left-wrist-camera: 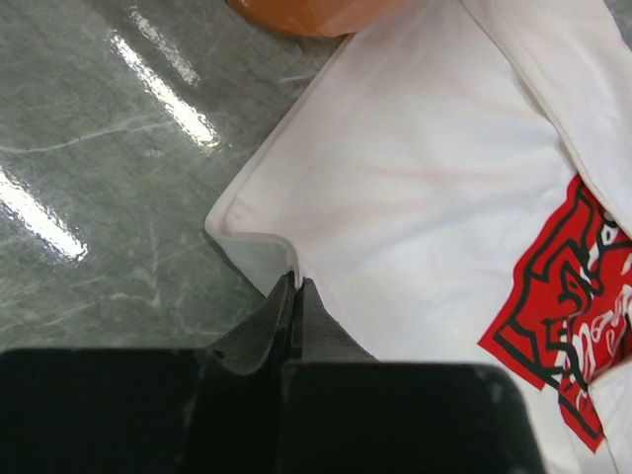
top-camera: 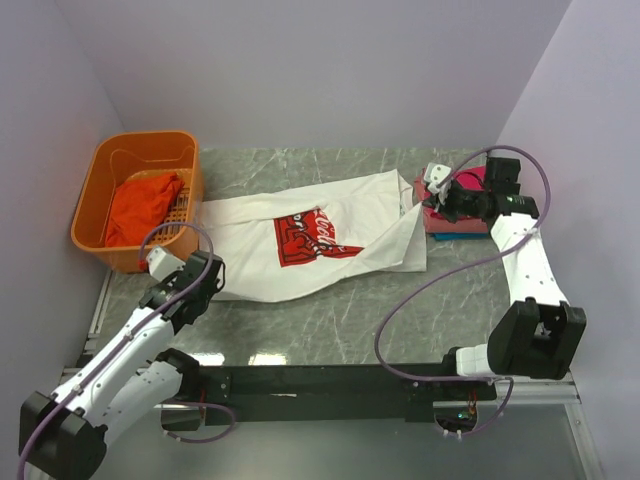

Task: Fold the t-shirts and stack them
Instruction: Fold the tshirt

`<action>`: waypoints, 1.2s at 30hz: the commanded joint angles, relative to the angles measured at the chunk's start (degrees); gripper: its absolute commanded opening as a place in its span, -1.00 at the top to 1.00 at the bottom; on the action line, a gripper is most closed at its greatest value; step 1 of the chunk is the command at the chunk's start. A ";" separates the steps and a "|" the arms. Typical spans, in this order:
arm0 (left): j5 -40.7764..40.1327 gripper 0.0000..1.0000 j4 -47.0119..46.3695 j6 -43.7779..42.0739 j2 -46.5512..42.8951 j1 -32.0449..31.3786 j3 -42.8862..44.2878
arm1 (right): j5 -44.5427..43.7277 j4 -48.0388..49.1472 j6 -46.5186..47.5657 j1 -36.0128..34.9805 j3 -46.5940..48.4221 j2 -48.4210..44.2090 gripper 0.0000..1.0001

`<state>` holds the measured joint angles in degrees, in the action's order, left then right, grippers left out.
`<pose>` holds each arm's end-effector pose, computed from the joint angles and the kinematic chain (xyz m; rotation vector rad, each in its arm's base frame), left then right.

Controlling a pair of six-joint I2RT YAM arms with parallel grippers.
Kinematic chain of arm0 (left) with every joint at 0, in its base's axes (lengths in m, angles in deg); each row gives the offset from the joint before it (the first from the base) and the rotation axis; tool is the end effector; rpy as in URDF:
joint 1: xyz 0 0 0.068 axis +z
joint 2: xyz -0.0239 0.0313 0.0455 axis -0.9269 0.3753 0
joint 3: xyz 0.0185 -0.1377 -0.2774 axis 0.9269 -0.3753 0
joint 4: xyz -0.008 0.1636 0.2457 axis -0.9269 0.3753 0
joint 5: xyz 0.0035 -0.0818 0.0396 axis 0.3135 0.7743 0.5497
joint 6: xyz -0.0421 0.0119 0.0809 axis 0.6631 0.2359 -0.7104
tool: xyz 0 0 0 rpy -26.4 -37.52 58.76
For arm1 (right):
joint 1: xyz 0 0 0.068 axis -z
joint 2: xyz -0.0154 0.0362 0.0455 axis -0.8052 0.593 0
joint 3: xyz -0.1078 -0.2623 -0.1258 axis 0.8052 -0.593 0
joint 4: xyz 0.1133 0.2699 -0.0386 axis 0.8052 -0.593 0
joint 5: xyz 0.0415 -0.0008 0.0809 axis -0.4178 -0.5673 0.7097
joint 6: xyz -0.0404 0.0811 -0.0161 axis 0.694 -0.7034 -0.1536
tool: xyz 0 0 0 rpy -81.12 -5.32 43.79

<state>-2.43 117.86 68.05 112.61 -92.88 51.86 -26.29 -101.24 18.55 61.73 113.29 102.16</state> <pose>0.1814 -0.0331 0.2050 -1.2072 1.9824 -0.1107 0.3359 0.0172 0.3365 -1.3653 1.5170 0.2269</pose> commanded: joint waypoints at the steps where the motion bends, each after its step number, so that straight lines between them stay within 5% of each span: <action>1: -4.23 0.99 -2.96 1.34 2.11 0.58 1.34 | -1.01 2.56 -2.25 -0.54 4.28 2.31 1.00; 36: -8.28 0.99 -16.14 -8.33 19.17 6.91 8.20 | -7.25 5.64 -10.43 -5.81 19.67 19.98 1.00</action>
<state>-8.71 103.95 61.45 130.89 -86.35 57.67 -33.22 -96.61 8.56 57.12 129.86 121.72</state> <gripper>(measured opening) 0.013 0.007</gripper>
